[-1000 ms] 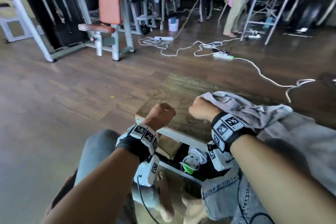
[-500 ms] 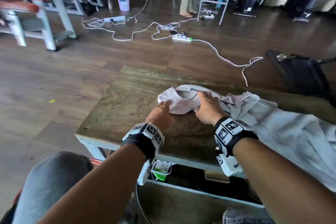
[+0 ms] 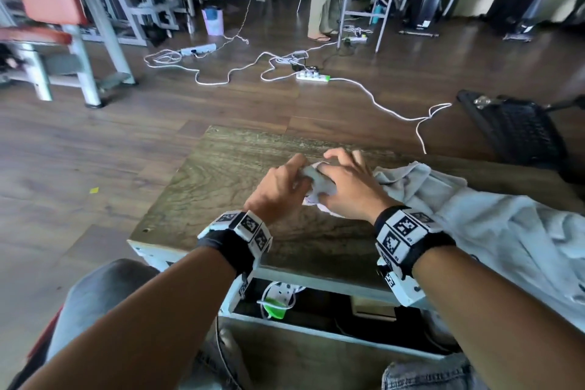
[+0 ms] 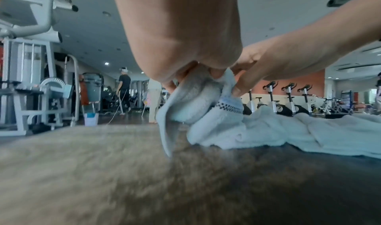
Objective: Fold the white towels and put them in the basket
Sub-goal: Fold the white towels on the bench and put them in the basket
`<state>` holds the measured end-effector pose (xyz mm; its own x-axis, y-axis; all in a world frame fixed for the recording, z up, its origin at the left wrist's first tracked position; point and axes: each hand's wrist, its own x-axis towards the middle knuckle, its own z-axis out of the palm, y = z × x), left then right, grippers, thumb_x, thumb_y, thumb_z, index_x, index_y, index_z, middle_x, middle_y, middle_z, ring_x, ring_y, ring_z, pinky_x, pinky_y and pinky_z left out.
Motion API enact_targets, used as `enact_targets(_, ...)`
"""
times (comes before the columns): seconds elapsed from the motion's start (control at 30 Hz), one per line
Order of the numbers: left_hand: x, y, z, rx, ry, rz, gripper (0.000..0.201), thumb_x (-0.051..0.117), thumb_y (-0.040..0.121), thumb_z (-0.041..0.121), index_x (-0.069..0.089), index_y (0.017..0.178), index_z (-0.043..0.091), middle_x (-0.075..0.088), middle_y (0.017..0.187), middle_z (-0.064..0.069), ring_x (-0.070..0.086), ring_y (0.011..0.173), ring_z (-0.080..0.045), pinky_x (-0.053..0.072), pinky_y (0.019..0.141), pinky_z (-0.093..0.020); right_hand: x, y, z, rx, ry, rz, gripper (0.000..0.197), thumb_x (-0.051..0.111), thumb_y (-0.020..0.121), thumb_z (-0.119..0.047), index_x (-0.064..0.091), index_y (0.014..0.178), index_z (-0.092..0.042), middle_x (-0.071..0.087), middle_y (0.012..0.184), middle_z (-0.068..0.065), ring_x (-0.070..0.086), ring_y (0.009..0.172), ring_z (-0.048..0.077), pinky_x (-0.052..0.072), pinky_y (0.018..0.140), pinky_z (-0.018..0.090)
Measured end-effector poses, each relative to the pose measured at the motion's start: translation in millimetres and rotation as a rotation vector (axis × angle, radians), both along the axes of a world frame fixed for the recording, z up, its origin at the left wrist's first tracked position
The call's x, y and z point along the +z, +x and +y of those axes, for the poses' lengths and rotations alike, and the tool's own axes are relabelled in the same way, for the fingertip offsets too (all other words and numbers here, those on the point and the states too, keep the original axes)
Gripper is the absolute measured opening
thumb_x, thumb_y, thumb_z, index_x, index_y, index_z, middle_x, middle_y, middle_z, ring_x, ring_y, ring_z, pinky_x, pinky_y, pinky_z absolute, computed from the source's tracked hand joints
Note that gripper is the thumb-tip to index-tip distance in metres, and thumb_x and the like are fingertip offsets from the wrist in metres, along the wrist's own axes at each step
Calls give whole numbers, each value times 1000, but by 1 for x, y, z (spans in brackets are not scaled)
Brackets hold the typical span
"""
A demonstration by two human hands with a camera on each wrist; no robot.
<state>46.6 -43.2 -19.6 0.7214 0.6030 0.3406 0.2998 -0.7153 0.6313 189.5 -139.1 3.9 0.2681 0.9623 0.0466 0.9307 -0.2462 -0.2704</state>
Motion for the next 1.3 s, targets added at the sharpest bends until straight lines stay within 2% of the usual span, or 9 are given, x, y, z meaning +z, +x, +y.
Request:
enact_targets(0.07,20,-2,-4,-15,38,-19,17,54,89,20,52,102,9,66,72,-7,63,62,-31,45,55,-30,18,1,-7,14,145,38,12,61,80,-33,60,86,-23,54,112,-5,40,105,21,43,92,42)
enact_targets(0.13,40,-4,-7,-24,17,-33,17,60,86,25,54,94,11,64,68,-3,58,58,-22,42,53,-27,41,2,-17,18,271,80,16,56,75,-22,44,67,-17,53,83,-3,46,81,23,45,70,40)
enact_targets(0.3,75,-24,-8,14,24,61,24,67,87,19,55,66,15,51,56,4,44,55,-13,32,52,-24,95,6,-51,-130,544,174,26,51,77,-6,28,67,-15,42,61,0,32,56,20,30,51,34)
enact_targets(0.6,148,-62,-35,196,94,-364,11,54,89,13,64,84,10,63,70,-7,49,60,-11,45,59,-25,140,-4,-120,-306,797,58,25,57,89,-7,40,100,-22,57,86,4,53,73,31,41,62,39)
enact_targets(0.73,147,-73,-54,134,20,-368,17,55,94,20,62,84,8,57,68,-5,46,60,-14,40,55,-27,131,-3,-154,-289,575,-75,22,61,92,-23,45,106,-24,62,101,6,59,90,33,49,69,41)
enact_targets(0.97,99,-79,-80,-36,-11,177,20,58,96,18,66,87,3,55,71,-2,46,62,-12,36,59,-23,90,3,-202,-234,-46,166,11,55,88,-8,54,97,-14,61,94,6,62,92,17,44,72,27)
enact_targets(1.03,78,-77,-82,-76,-19,398,24,55,98,23,67,94,2,57,77,-1,49,71,-16,35,55,-17,76,3,-209,-173,-146,226,20,51,88,4,55,80,-14,57,76,1,59,71,2,41,58,14)
enact_targets(1.13,48,-69,-72,-75,-19,504,37,55,98,30,65,86,-4,49,62,2,43,55,-11,30,46,-15,42,18,-205,-264,-107,145,34,58,83,-4,46,55,-20,52,60,-2,55,65,18,34,52,21)
enact_targets(1.3,19,-37,-55,-43,-72,509,26,55,97,32,68,87,11,62,73,-2,55,61,-17,46,57,-26,-4,46,-179,-396,111,187,38,72,80,-22,48,51,-13,54,54,1,56,58,20,40,54,31)
